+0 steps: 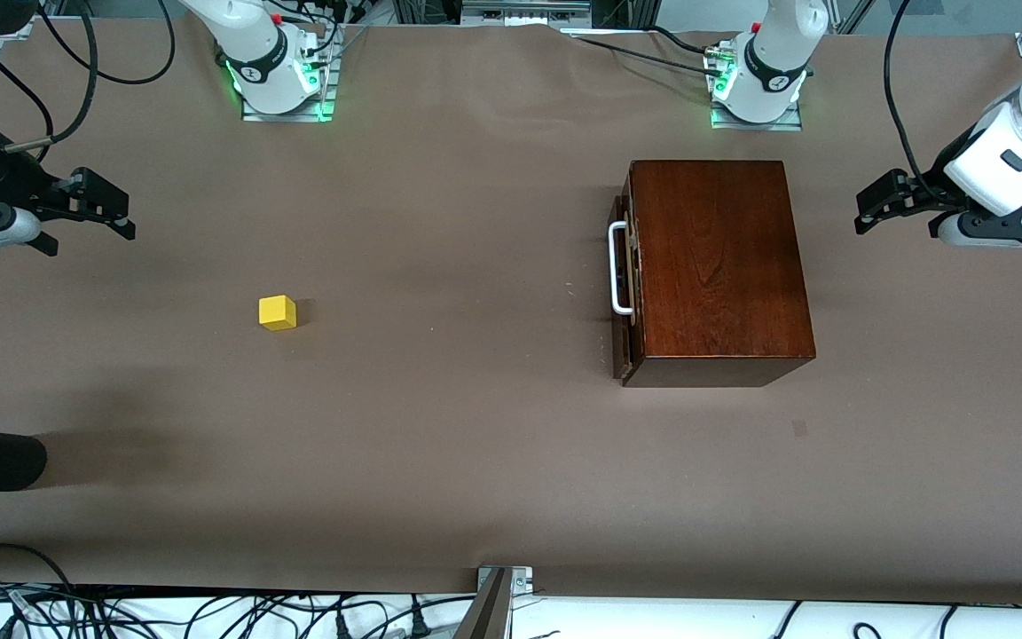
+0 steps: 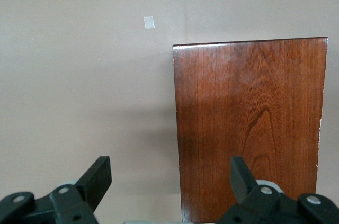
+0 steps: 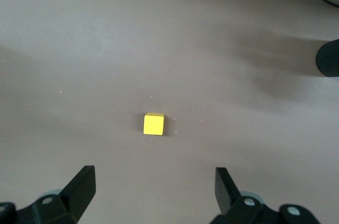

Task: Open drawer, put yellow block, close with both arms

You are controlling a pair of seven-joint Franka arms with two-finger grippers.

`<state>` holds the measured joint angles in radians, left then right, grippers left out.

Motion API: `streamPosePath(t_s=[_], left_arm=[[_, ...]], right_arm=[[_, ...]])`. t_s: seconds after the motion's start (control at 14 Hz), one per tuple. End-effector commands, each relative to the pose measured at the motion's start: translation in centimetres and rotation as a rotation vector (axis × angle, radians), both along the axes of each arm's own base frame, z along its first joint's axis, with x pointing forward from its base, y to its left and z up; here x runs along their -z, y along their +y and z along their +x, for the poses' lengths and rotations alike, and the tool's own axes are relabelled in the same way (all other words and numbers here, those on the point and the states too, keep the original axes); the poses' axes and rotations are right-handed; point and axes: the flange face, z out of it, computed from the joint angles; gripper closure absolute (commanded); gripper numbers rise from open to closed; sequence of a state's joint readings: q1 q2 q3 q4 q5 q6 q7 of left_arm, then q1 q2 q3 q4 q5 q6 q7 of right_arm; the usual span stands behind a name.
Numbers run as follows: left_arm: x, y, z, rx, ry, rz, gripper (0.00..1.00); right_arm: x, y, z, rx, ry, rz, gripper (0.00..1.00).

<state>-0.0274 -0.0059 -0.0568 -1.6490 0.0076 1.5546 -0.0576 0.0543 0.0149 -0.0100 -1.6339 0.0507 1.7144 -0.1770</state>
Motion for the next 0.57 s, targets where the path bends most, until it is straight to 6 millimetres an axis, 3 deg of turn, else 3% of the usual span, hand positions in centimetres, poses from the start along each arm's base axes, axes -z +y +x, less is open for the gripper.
streamPosePath(t_s=[0.0, 0.07, 0.29, 0.5], left_arm=[[-0.3, -0.7, 0.1, 0.007, 0.006, 0.023, 0.0], [-0.7, -0.8, 0.2, 0.01, 0.0, 0.023, 0.0], [1.2, -1.3, 0.6, 0.024, 0.063, 0.035, 0.0], [1.4, -1.2, 0.5, 0.025, 0.077, 0.035, 0.0]], right_arm=[[-0.7, -0.2, 0.2, -0.001, 0.002, -0.001, 0.0], [-0.7, -0.2, 0.2, -0.002, 0.002, -0.001, 0.0], [-0.6, -0.1, 0.2, -0.002, 0.004, -0.001, 0.0], [-0.6, -0.2, 0.2, -0.002, 0.004, -0.001, 0.0]])
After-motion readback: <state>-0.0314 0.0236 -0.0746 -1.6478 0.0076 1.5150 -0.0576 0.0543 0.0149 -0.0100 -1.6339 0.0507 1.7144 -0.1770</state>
